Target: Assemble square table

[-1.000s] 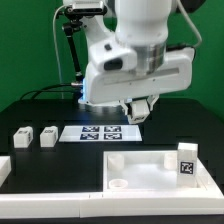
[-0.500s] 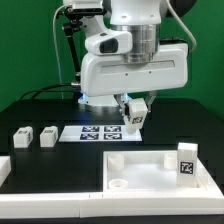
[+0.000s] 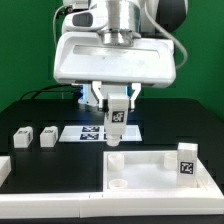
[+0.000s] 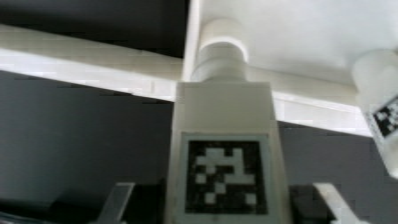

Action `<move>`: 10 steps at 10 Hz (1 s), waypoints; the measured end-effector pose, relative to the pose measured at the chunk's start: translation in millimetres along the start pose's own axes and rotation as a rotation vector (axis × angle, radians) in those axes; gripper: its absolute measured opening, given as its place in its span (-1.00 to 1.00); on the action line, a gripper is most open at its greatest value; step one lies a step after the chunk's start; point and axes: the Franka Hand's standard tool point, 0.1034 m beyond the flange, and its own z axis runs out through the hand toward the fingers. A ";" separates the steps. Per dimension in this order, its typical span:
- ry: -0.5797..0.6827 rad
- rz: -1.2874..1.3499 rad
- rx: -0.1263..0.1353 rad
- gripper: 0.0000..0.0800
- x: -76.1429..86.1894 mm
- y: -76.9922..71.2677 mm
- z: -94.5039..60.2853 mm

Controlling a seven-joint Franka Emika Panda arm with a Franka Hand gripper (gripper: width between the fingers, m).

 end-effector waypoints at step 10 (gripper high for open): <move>0.112 -0.009 -0.018 -0.27 34.9 4.0 33.7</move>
Offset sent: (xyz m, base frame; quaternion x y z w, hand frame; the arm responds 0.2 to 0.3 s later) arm 0.0000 0.0000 0.0000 0.0000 0.0000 0.0000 1.0000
